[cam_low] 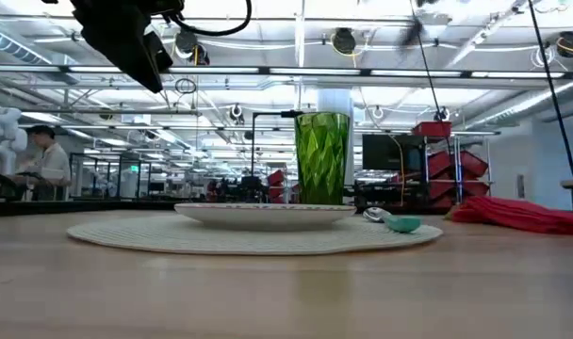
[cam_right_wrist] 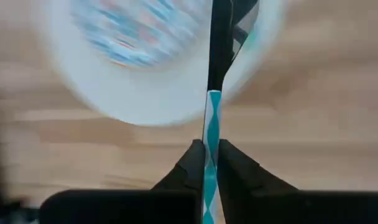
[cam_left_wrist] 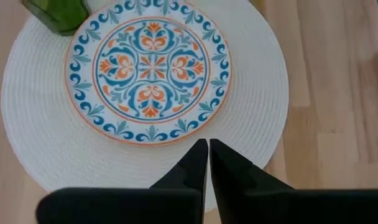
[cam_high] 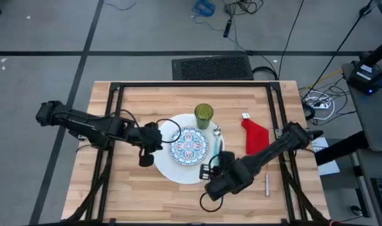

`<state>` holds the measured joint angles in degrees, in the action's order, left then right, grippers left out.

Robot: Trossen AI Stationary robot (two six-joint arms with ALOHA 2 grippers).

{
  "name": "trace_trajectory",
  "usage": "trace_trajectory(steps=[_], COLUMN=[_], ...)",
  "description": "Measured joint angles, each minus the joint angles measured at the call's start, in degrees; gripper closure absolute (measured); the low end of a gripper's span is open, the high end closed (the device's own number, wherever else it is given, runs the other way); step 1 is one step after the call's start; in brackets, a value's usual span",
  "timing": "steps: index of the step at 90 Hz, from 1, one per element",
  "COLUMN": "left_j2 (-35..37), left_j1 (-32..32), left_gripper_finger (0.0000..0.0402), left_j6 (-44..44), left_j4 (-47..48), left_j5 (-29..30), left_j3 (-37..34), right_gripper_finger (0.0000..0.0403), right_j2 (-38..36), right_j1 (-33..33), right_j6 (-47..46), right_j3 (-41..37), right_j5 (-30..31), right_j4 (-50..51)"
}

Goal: Set table place
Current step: Put the white knife between the white plate and light blue on the white table placemat

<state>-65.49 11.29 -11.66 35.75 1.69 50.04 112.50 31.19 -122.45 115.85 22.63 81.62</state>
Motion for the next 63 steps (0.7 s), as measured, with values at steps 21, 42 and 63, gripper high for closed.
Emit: trace_trajectory(steps=[21,42,63], left_j2=[0.03,0.07,-0.11], left_j1=[-0.67,-1.2,-1.2], left_gripper_finger=[0.0398,0.0398,0.0398], left_j6=[-1.62,-10.23,-11.94], left_j4=[-15.69,-37.49,-62.01], left_j5=[-12.11,-15.26,-15.84], left_j3=[0.0,0.0,0.02], right_gripper_finger=[0.0396,0.0396,0.0396], right_j2=[0.01,-1.84,-7.01], right_j1=[-1.22,-1.74,-0.41], right_j6=[25.32,59.94,93.78], right_j3=[12.38,18.04,17.81], right_j5=[16.06,21.67,20.67], right_j4=[3.13,-8.51,-30.84])
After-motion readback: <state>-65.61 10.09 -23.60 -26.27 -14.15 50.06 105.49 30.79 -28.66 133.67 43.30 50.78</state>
